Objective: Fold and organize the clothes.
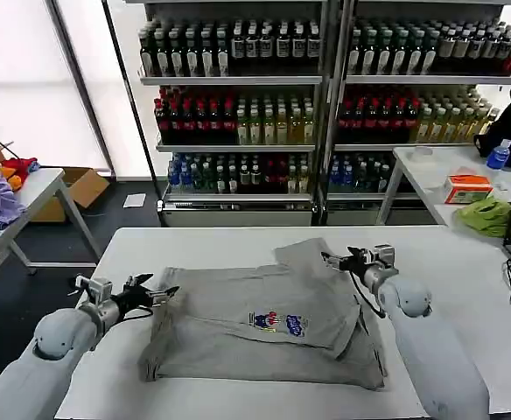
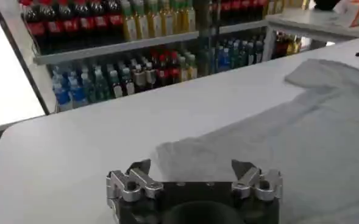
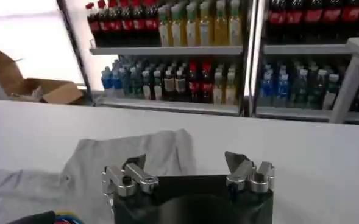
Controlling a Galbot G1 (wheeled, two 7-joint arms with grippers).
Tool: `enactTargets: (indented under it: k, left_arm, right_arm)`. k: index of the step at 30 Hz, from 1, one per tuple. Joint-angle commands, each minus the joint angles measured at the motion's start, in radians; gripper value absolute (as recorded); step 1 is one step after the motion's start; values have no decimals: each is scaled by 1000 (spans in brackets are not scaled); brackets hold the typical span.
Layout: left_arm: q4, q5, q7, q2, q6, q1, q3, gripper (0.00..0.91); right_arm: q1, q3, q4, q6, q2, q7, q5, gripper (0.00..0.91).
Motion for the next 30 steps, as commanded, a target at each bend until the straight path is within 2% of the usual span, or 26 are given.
enactTargets:
  k: [1,7,8,9,10,15,16,17,21,24,30]
  left_arm:
    - [248,28,15,-43,-25,-211,132,907]
    - [254,28,6,-50,-33,-211,130,907]
    - [253,28,7,-49,-33,-207,128,907]
    - [250,27,8,-47,-32,-201,127,907]
    - [248,28,8,-47,-32,-192,126,907]
    - [192,27,4,-50,-14,-138,106,907]
    - [169,26,0,-49,-11,-117,101,595]
    - [140,27,0,-46,-9,-98,100,383]
    - [86,31,4,-54,-6,-43,85,30]
    - [70,31,5,-60,-11,-20,81,0]
    - [78,28,6,-62,-17,-30,82,10]
  right_arm:
    - [143,-72,-203,-3,40,-14,-5,907]
    - [125,-67,-236,0,65,-19,-19,907]
    - [121,-68,-233,0,67,-19,-20,725]
    - [118,-70,-231,3,70,-19,-24,191]
    - [117,-70,-231,6,75,-18,-29,0]
    - [125,-78,-252,18,83,-18,-48,0]
    - [125,-78,-252,17,83,-18,-47,0]
    - [125,-78,-251,17,83,-19,-47,0]
    - [120,-77,-245,17,83,-17,-46,0]
    - [116,-80,-240,17,83,-16,-47,0]
    - [106,-75,-225,17,89,-12,-45,0]
